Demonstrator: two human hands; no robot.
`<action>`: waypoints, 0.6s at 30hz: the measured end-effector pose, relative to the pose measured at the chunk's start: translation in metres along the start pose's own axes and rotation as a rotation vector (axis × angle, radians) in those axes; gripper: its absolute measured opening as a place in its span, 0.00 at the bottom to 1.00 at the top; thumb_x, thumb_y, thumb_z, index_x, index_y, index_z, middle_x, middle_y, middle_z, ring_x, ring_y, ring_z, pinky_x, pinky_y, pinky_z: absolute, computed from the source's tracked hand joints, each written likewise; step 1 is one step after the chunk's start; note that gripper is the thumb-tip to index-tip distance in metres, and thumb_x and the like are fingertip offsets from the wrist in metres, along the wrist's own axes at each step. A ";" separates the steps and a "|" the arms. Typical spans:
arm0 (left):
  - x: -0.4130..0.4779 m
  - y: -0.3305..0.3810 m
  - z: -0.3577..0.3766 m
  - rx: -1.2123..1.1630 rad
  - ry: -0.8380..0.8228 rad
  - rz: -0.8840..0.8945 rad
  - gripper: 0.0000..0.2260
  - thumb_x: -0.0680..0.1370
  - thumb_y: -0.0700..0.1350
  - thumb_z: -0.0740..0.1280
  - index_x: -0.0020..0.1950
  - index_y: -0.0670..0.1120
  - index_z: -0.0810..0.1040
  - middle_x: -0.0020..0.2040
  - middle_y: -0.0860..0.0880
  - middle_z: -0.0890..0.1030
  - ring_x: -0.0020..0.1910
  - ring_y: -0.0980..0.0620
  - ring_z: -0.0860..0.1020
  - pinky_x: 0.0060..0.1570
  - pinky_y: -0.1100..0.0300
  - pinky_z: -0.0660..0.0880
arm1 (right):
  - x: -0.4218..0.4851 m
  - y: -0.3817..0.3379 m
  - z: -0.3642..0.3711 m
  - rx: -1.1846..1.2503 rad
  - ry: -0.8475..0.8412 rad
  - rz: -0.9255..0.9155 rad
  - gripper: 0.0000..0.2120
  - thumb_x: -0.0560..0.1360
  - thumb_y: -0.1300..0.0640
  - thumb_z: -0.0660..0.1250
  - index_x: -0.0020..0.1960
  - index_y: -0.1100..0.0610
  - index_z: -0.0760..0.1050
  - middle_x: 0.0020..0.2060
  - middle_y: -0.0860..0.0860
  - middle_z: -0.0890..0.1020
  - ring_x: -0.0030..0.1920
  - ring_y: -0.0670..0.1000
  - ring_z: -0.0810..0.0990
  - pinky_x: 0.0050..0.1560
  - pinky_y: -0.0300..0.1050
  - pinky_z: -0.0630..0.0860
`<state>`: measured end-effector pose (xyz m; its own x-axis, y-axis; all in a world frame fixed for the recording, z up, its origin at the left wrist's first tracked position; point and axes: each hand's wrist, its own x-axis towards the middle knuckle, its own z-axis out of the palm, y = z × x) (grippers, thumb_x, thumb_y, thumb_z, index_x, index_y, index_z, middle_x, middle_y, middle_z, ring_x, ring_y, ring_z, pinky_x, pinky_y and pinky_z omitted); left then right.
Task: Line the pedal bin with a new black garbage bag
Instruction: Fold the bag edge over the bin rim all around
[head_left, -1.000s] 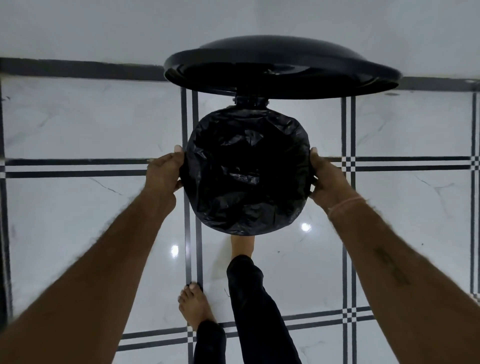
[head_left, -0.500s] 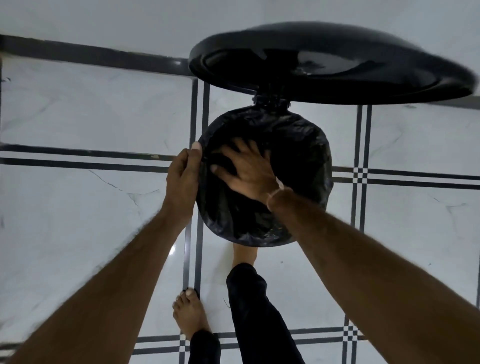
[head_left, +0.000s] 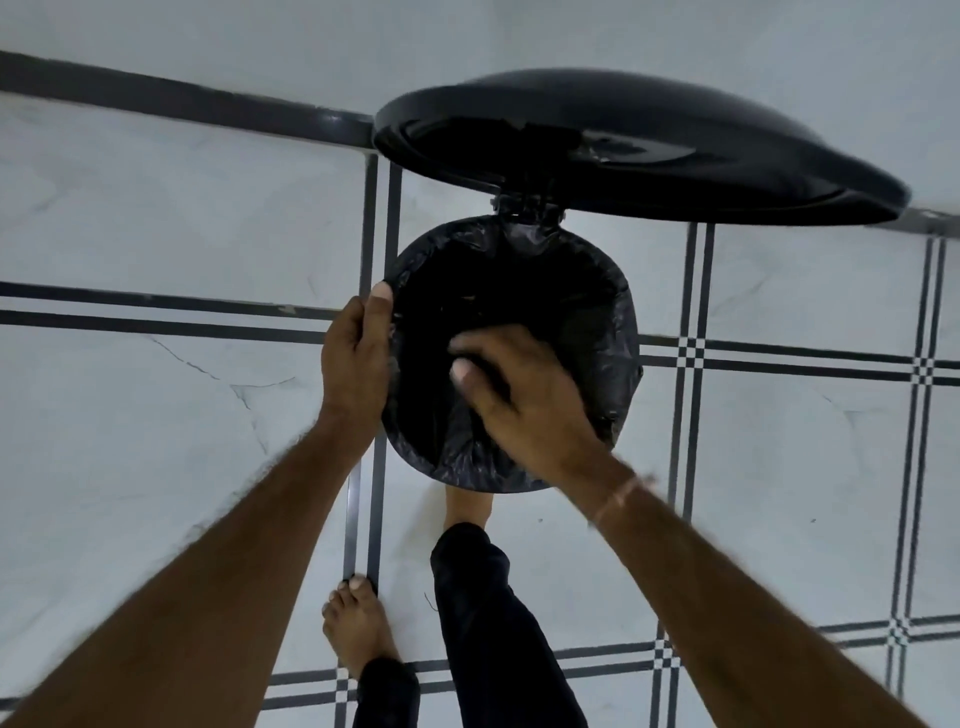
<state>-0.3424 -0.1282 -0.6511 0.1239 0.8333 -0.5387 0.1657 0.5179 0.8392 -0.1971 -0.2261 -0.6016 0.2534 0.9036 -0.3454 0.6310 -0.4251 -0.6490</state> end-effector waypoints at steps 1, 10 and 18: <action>0.000 0.000 0.000 0.006 0.000 -0.003 0.24 0.85 0.57 0.62 0.42 0.37 0.69 0.38 0.45 0.69 0.39 0.51 0.71 0.40 0.56 0.71 | -0.013 -0.003 0.002 0.059 -0.135 0.064 0.19 0.81 0.39 0.61 0.66 0.44 0.78 0.61 0.46 0.82 0.62 0.47 0.80 0.64 0.48 0.77; 0.006 -0.008 0.003 0.020 0.042 -0.008 0.21 0.84 0.57 0.63 0.40 0.44 0.68 0.35 0.49 0.67 0.37 0.54 0.69 0.38 0.62 0.69 | 0.040 0.032 0.076 0.350 -0.557 0.592 0.33 0.80 0.32 0.60 0.82 0.42 0.62 0.83 0.48 0.62 0.83 0.55 0.59 0.77 0.49 0.54; 0.004 -0.003 0.002 0.002 0.035 -0.003 0.22 0.85 0.56 0.63 0.41 0.40 0.69 0.37 0.45 0.67 0.37 0.54 0.69 0.38 0.61 0.70 | 0.051 0.034 0.057 0.218 -0.394 0.496 0.23 0.85 0.42 0.60 0.76 0.50 0.74 0.75 0.54 0.76 0.76 0.56 0.72 0.76 0.46 0.65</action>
<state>-0.3401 -0.1272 -0.6556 0.0893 0.8379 -0.5384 0.1683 0.5201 0.8374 -0.2042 -0.1974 -0.6803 0.1622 0.5290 -0.8330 0.3360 -0.8233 -0.4575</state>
